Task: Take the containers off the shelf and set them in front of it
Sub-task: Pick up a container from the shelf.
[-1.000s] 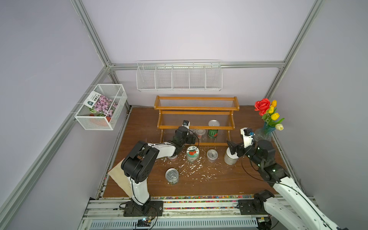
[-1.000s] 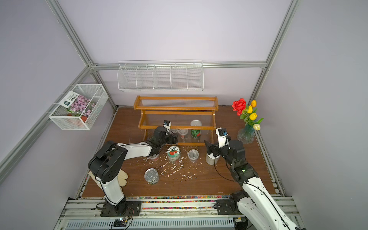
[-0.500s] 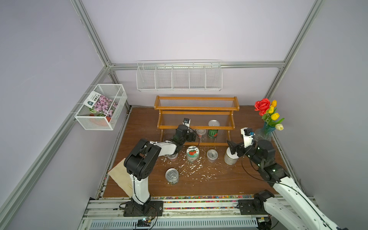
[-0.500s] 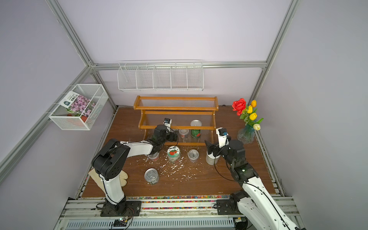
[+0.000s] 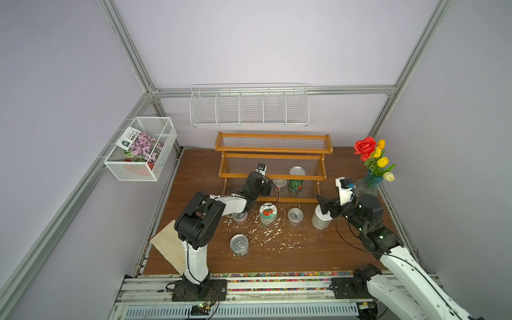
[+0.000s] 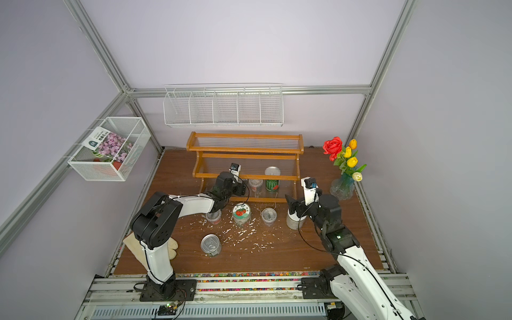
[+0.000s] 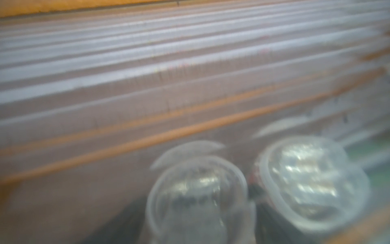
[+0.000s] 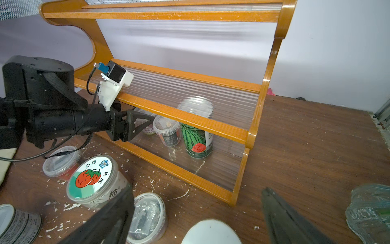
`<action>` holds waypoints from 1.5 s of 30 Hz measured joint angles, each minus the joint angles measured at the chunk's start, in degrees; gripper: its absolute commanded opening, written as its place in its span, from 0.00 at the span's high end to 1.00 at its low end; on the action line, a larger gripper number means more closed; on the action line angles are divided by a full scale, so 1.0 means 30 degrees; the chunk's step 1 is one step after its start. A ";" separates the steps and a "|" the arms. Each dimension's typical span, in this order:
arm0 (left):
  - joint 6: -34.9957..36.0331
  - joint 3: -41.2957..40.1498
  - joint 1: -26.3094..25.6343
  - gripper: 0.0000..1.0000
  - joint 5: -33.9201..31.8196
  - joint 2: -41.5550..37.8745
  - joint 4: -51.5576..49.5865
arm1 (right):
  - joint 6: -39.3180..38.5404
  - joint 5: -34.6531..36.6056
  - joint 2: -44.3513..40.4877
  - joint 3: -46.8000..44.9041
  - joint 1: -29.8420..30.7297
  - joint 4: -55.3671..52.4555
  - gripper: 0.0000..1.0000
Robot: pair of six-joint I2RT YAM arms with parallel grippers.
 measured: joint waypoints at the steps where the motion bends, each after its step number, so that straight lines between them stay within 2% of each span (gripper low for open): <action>1: 0.0051 0.0000 0.0000 0.29 0.0000 -0.0029 -0.0073 | 0.0000 0.0007 0.0000 0.0000 -0.0007 -0.0007 0.03; 19: 0.0364 -0.1800 0.0036 0.32 0.0291 -0.2776 -0.1625 | 0.0000 -0.0539 0.0007 0.0000 -0.0095 0.0000 0.03; 30: 0.0357 -0.3293 0.0036 0.32 0.1384 -0.6725 -0.3016 | 0.0015 -0.2237 0.0401 0.0000 -0.0095 0.0044 0.03; 37: 0.0423 -0.3745 -0.0036 0.32 0.2929 -0.9435 -0.5792 | 0.0175 -0.3009 0.0576 0.0000 -0.0095 0.0313 0.03; 41: 0.0415 -0.3912 -0.0860 0.32 0.3045 -1.1693 -0.7497 | 0.0277 -0.3104 0.0583 0.0000 -0.0095 0.0328 0.03; 45: 0.0146 -0.3971 -0.2783 0.32 0.2688 -1.4163 -0.9282 | 0.0291 -0.3169 0.0583 0.0000 -0.0095 0.0321 0.03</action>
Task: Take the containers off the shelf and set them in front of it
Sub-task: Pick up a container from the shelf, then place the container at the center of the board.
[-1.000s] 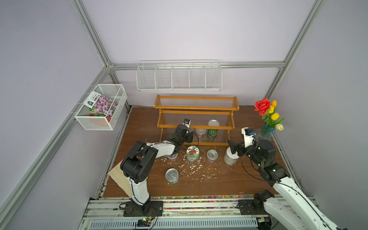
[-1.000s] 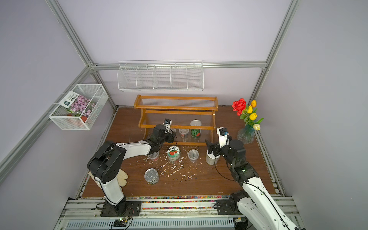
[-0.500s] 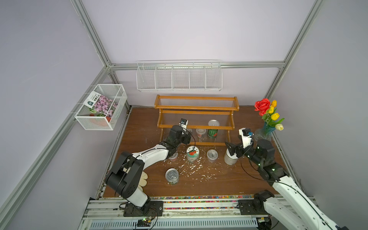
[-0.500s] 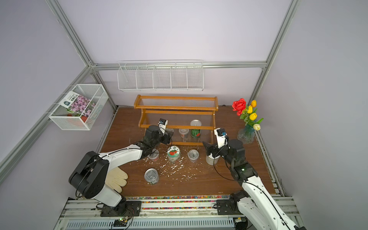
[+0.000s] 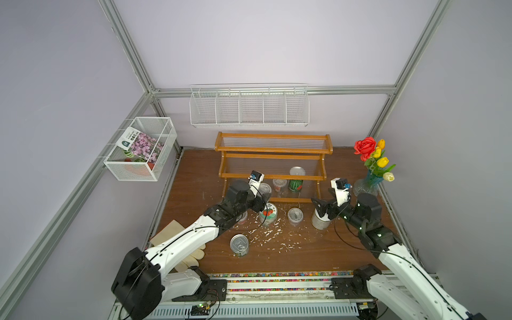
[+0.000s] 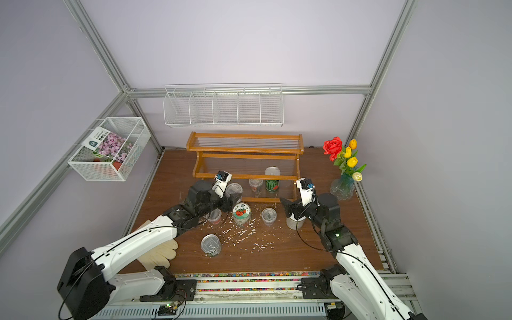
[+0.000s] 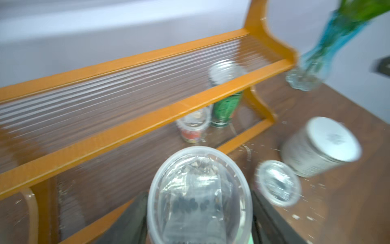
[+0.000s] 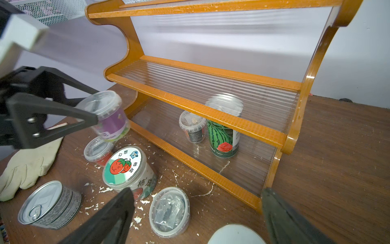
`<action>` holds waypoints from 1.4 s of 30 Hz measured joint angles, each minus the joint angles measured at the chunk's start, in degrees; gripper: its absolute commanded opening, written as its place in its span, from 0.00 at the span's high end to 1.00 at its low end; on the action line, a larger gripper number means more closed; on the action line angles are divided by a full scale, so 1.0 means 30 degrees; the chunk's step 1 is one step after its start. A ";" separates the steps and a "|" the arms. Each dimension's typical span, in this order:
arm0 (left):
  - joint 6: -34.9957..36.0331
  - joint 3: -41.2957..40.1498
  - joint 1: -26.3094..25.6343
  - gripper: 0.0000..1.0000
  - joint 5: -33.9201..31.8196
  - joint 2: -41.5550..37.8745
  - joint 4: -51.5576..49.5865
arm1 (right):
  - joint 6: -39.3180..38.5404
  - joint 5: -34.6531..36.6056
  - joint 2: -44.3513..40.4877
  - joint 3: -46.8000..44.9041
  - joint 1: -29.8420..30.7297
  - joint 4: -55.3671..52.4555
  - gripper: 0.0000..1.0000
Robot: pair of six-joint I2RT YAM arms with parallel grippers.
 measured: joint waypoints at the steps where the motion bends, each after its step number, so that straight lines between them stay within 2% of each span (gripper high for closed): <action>1: -0.0248 -0.0080 -0.0583 0.33 -0.0189 -0.0590 -0.0364 | 0.0000 -0.0022 0.0000 0.0000 0.0000 -0.0015 0.03; 5: -0.1537 -0.0656 -0.3388 0.33 -0.1275 -0.2339 -0.1676 | 0.0000 -0.0182 0.0007 0.0000 0.0000 -0.0029 0.03; 9: -0.3118 -0.1384 -0.6594 0.33 -0.2506 -0.2623 -0.2572 | -0.0007 -0.0277 0.0146 0.0000 0.0000 -0.0036 0.03; 13: -0.4481 -0.2484 -0.8320 0.33 -0.3198 -0.2266 -0.3096 | -0.0029 -0.0342 0.0248 0.0000 0.0000 -0.0058 0.03; 25: -0.6047 -0.5683 -0.8779 0.30 -0.3606 -0.1224 -0.2288 | -0.0372 -0.0335 0.0248 0.0000 0.0000 -0.0415 0.03; 34: -0.6492 -0.5952 -0.8779 0.21 -0.4138 -0.0007 -0.1144 | -0.0466 -0.0328 0.0248 0.0000 0.0000 -0.0423 0.03; 39: -0.6849 -0.6324 -0.8779 0.10 -0.4204 -0.0036 -0.1027 | -0.0525 -0.0328 0.0248 0.0000 0.0000 -0.0423 0.03; 42: -0.6936 -0.6339 -0.8772 0.08 -0.4415 -0.0321 -0.1217 | -0.0517 -0.0335 0.0262 0.0000 0.0000 -0.0415 0.03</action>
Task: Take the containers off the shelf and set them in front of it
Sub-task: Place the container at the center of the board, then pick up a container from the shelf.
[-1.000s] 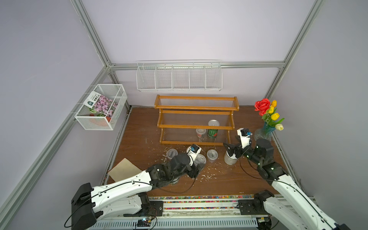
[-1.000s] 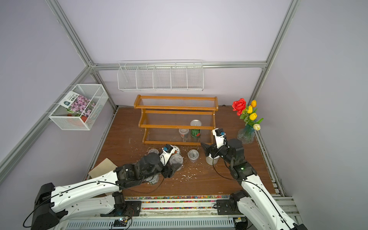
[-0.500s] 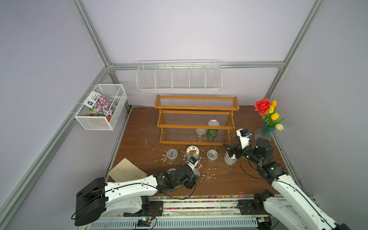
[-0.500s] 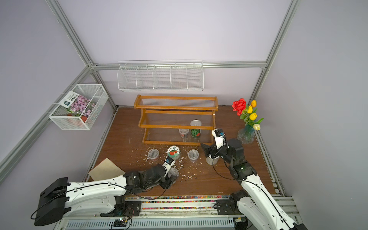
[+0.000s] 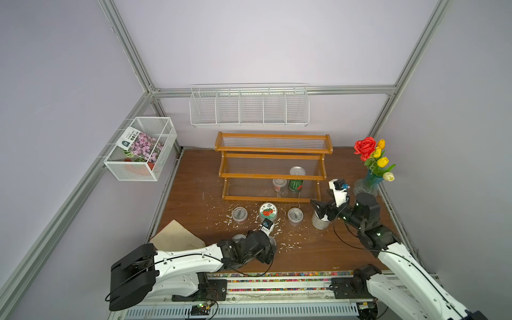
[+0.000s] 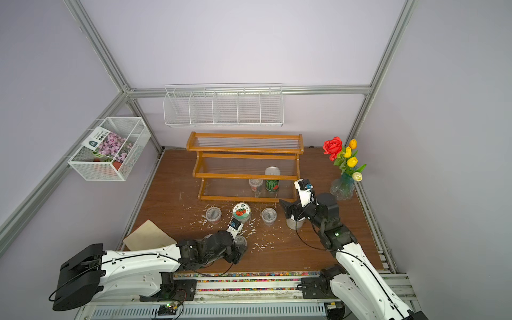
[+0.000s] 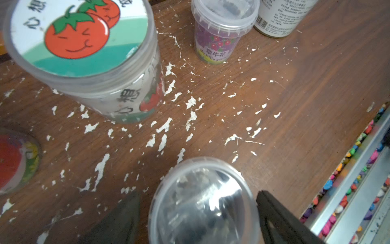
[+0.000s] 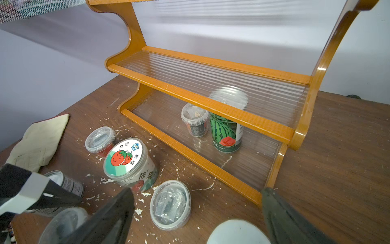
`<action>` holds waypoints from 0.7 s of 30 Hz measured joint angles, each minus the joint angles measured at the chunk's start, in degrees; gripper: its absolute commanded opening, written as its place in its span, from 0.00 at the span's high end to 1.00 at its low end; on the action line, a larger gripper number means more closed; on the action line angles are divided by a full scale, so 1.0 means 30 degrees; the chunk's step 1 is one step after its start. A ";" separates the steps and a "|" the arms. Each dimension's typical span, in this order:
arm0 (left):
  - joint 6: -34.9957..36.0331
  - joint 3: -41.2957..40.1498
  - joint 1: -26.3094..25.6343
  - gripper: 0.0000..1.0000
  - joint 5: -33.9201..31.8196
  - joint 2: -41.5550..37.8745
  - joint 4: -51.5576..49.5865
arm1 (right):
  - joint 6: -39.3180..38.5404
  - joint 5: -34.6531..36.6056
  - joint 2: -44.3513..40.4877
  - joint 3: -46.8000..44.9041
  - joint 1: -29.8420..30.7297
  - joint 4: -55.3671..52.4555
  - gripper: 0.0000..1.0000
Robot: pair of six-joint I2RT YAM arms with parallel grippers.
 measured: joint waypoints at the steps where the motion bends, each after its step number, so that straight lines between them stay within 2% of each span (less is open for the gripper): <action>1: 0.0000 0.0000 0.0007 0.07 -0.0066 -0.0138 -0.0029 | 0.0000 0.0000 0.0022 0.0000 0.0000 0.0000 0.03; 5: 0.0124 0.0255 0.0226 0.06 -0.0087 -0.0568 -0.0678 | 0.0000 0.0000 0.0051 0.0000 0.0000 0.0000 0.03; 9: 0.0707 0.1625 0.1005 0.05 0.0007 -0.1231 -0.1683 | 0.0036 0.0000 0.0051 0.0000 0.0000 0.0022 0.03; 14: 0.2157 0.3759 0.3388 0.05 0.0991 -0.2033 -0.1741 | 0.0233 -0.0015 0.0117 -0.0007 0.0000 0.0277 0.03; 16: 0.2827 0.4306 0.4860 0.05 0.1872 -0.1858 -0.1144 | 0.0306 -0.0015 0.0182 -0.0095 0.0000 0.0517 0.03; 21: 0.3832 0.5515 0.7563 0.05 0.3628 0.0838 0.0619 | 0.0539 0.0007 0.0211 -0.0240 0.0000 0.0699 0.03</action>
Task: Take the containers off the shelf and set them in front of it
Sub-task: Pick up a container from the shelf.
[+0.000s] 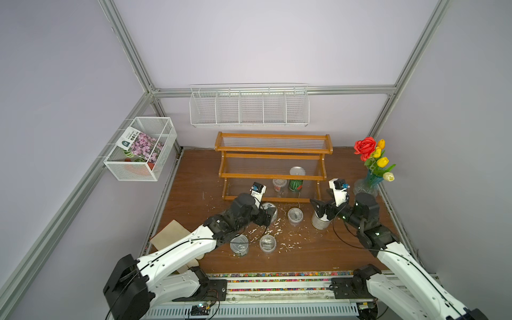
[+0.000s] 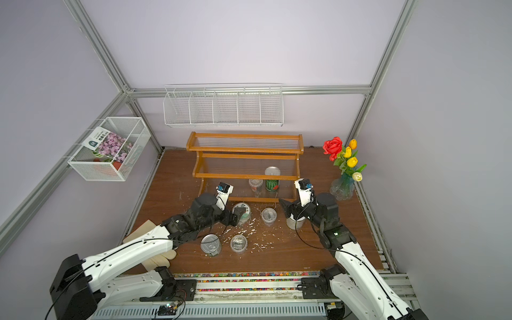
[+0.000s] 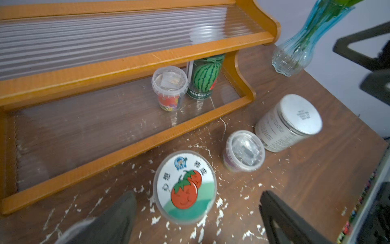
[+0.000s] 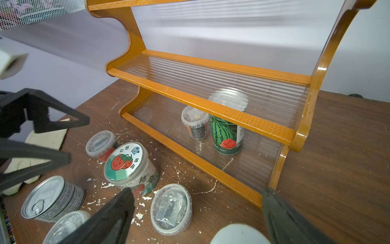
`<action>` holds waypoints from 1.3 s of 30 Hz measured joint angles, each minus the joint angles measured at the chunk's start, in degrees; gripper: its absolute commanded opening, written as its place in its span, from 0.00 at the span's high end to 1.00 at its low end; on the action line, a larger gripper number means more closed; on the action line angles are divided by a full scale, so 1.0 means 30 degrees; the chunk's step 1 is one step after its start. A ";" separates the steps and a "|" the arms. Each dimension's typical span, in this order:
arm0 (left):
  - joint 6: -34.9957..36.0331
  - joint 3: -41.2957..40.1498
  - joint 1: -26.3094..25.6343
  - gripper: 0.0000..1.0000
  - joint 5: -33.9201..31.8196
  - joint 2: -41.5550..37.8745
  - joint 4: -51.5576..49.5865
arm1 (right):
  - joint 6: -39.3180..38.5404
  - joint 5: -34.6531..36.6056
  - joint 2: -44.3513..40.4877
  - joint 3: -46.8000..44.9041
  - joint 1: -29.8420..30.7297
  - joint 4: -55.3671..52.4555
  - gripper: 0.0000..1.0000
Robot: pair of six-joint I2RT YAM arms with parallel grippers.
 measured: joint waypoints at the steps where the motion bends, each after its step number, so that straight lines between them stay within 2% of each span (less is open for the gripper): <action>1: 0.0109 0.0342 0.0335 0.05 0.0189 0.0838 0.0364 | 0.0007 0.0022 -0.0007 -0.0022 0.0000 0.0000 0.03; 5: 0.0153 0.1406 0.0838 0.05 0.0270 0.3694 0.1865 | 0.0029 0.0357 -0.0160 -0.0073 0.0000 -0.0007 0.03; 10: -0.0539 0.2732 0.0867 0.05 -0.0707 0.6863 0.3475 | 0.0000 0.1071 -0.0313 -0.0080 0.0000 -0.0029 0.03; 18: -0.0627 0.5530 0.1035 0.04 -0.1734 1.0484 0.4218 | -0.0036 0.1858 -0.0444 -0.0080 0.0000 -0.0036 0.03; 28: -0.0590 0.7045 0.1122 0.03 -0.1843 1.3165 0.4320 | -0.0029 0.1858 -0.0466 -0.0080 0.0000 -0.0015 0.03; 39: -0.0386 0.8604 0.1224 0.03 -0.2142 1.4783 0.4641 | 0.0051 0.1406 0.0066 -0.0197 0.0000 0.0379 0.03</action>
